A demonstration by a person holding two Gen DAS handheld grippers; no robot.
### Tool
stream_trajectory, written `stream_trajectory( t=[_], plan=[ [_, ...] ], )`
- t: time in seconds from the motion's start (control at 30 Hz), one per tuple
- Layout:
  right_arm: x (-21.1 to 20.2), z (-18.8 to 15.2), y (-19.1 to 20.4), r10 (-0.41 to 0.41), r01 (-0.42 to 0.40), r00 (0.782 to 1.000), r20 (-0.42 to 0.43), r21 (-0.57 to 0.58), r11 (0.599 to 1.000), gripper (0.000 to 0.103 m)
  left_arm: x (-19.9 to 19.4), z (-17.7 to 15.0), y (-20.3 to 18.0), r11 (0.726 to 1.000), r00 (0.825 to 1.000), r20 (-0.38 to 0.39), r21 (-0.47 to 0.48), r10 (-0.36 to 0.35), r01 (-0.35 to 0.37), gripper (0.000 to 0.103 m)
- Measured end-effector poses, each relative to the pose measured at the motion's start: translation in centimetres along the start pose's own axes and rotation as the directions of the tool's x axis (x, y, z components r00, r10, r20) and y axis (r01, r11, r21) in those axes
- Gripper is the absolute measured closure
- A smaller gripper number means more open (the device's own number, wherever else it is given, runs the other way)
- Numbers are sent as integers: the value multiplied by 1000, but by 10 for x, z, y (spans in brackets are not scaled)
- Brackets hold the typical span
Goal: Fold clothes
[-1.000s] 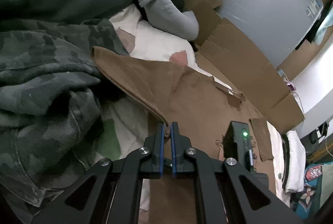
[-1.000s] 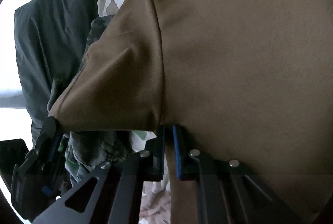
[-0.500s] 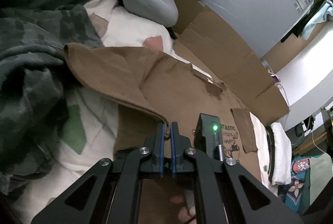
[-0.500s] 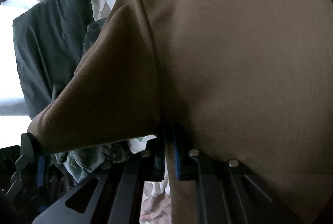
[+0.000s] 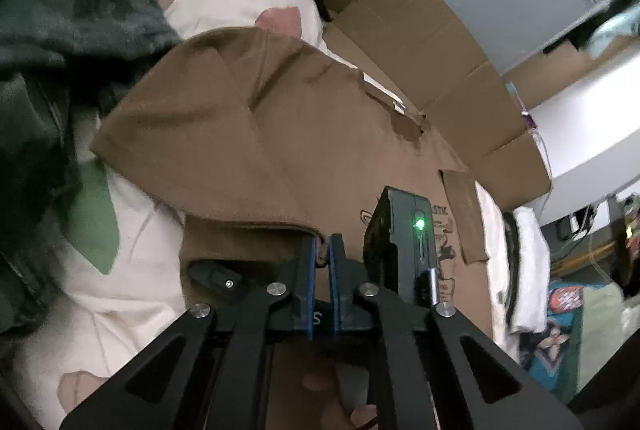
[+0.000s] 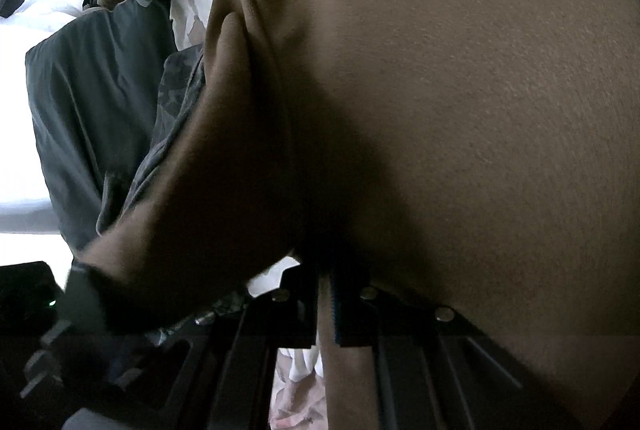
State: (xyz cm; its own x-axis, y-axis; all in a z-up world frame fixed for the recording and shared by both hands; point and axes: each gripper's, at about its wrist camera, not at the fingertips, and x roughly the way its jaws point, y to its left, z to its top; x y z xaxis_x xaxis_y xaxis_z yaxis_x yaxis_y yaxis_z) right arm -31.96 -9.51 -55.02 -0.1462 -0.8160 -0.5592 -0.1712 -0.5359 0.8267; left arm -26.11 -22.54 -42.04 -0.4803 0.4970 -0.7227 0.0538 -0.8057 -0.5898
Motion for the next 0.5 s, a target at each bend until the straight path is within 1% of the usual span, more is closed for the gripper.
stream_trajectory(
  t=[0.07, 0.1, 0.13, 0.17, 0.23, 0.3, 0.37, 0.5],
  plan=[
    [-1, -1, -2, 19, -19, 1000, -4, 16, 1000, 94, -2, 0, -2, 1000, 1000, -6, -2, 5, -5, 73],
    [-3, -1, -3, 28, -27, 1000, -5, 19, 999, 90, -3, -1, -4, 1000, 1000, -1, 3, 8, -8, 52],
    [-4, -2, -3, 35, -35, 999, -5, 21, 999, 84, -6, -1, -5, 1000, 1000, 4, 6, 7, -7, 37],
    [-6, -2, -2, 39, -38, 999, -4, 20, 999, 80, -7, -1, -6, 1000, 1000, 5, 7, 2, -2, 35],
    [-12, -2, 1, 42, -42, 999, -1, 13, 999, 63, -11, -2, -7, 1000, 1000, 3, 4, -9, 9, 35],
    [-21, -2, 6, 26, -26, 1000, 6, -5, 1000, 57, -15, -3, -6, 1000, 1000, 9, -5, 2, -2, 35],
    [-29, -2, 9, 5, -5, 1000, 17, -15, 1000, 55, -19, -3, 0, 999, 999, 29, -23, 25, -24, 35],
    [-47, -3, 4, -29, 29, 999, 38, -13, 999, 55, -23, 0, 15, 994, 994, 57, -67, 88, -85, 35]
  ],
)
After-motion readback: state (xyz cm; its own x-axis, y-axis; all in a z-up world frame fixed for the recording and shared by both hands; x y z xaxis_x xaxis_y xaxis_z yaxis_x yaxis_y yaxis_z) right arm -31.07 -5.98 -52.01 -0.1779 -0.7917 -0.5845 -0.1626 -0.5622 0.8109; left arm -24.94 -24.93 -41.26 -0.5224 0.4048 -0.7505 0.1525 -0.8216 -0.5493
